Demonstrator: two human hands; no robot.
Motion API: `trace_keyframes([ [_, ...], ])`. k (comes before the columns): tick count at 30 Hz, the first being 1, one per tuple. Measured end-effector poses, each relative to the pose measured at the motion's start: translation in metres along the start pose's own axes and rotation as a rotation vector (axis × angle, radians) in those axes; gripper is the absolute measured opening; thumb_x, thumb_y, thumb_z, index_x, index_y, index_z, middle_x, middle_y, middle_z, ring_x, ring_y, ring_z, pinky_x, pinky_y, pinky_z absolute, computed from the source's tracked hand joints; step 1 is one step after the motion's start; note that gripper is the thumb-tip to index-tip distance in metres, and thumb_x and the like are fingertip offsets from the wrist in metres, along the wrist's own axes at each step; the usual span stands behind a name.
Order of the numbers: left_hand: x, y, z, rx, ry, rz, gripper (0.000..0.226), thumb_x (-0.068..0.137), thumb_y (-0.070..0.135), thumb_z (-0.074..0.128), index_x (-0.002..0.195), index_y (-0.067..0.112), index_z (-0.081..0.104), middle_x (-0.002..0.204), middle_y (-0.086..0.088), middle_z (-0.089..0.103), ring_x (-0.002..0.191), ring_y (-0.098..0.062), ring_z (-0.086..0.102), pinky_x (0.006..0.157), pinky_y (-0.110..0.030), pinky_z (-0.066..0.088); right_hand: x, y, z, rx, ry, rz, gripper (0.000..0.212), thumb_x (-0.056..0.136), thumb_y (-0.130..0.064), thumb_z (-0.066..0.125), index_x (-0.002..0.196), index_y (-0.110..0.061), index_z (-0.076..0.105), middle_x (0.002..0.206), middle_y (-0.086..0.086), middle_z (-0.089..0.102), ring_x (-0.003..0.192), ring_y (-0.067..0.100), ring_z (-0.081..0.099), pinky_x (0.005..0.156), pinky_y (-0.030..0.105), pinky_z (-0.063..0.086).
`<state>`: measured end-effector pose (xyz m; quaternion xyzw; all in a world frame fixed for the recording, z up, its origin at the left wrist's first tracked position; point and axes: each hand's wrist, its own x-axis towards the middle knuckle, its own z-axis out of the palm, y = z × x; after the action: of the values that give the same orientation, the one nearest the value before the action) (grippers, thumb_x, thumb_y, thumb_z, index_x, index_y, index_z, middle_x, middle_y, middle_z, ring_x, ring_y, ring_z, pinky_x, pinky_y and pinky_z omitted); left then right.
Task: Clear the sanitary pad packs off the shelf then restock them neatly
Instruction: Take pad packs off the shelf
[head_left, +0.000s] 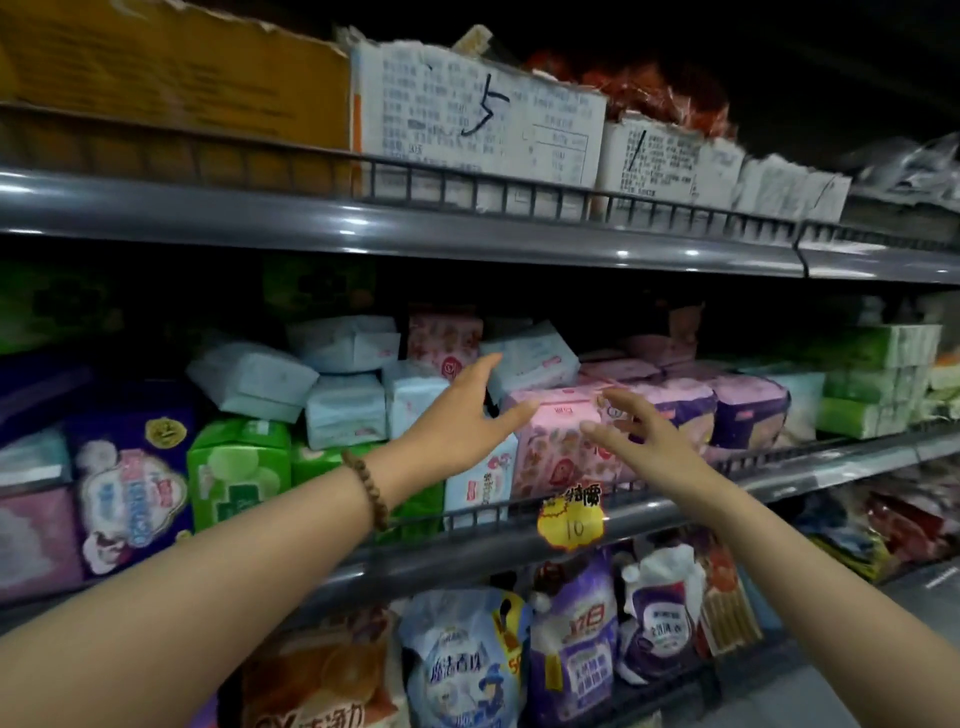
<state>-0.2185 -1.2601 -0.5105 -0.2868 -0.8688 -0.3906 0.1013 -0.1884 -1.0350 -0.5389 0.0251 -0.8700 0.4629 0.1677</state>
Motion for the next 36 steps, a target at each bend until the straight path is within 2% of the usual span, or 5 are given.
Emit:
trace_keyframes([
  [9, 0.078, -0.016, 0.047, -0.39, 0.05, -0.293, 0.053, 0.097, 0.035, 0.047, 0.143, 0.016, 0.026, 0.118, 0.01, 0.038, 0.112, -0.01, 0.043, 0.064, -0.002, 0.034, 0.103, 0.008, 0.016, 0.01, 0.088, -0.019, 0.06, 0.088, -0.042, 0.062, 0.138, -0.014, 0.044, 0.137, 0.003, 0.051, 0.111, 0.007, 0.046, 0.089, 0.019, 0.034],
  [18, 0.115, -0.03, 0.065, -0.548, 0.081, -0.536, 0.073, 0.093, 0.061, 0.032, 0.148, 0.013, 0.026, 0.146, -0.006, 0.04, 0.13, -0.023, 0.041, 0.085, -0.024, 0.028, 0.152, 0.023, 0.034, -0.349, 0.183, -0.038, 0.079, 0.08, -0.077, 0.04, 0.135, -0.022, 0.049, 0.127, 0.005, 0.06, 0.132, 0.028, 0.042, 0.117, 0.051, -0.001],
  [26, 0.092, 0.013, 0.042, -0.665, 0.299, -0.366, 0.054, 0.088, 0.07, 0.027, 0.118, 0.027, 0.036, 0.103, 0.017, 0.046, 0.1, -0.008, 0.045, 0.089, -0.027, 0.032, 0.128, -0.018, 0.002, 0.23, 0.245, -0.169, 0.047, 0.085, -0.06, 0.053, 0.107, -0.02, 0.048, 0.101, -0.009, 0.056, 0.103, 0.014, 0.054, 0.091, 0.029, 0.043],
  [32, 0.028, 0.028, 0.032, -0.797, 0.404, -0.367, 0.063, 0.077, 0.079, 0.038, 0.117, 0.032, 0.04, 0.134, -0.007, 0.047, 0.123, -0.024, 0.05, 0.102, -0.05, 0.044, 0.058, -0.031, 0.003, 0.562, 0.063, -0.019, 0.115, 0.047, -0.096, 0.049, 0.121, -0.008, 0.047, 0.115, 0.012, 0.056, 0.103, 0.022, 0.057, 0.097, 0.043, 0.046],
  [36, -0.009, 0.027, 0.043, -0.674, 0.419, -0.332, 0.071, 0.083, 0.07, 0.038, 0.144, 0.035, 0.029, 0.153, 0.01, 0.013, 0.141, -0.007, 0.014, 0.112, -0.027, 0.019, 0.012, -0.026, 0.025, 0.688, 0.143, -0.042, 0.051, 0.071, -0.059, 0.07, 0.092, -0.021, 0.043, 0.094, -0.003, 0.051, 0.091, 0.017, 0.049, 0.076, 0.037, 0.04],
])
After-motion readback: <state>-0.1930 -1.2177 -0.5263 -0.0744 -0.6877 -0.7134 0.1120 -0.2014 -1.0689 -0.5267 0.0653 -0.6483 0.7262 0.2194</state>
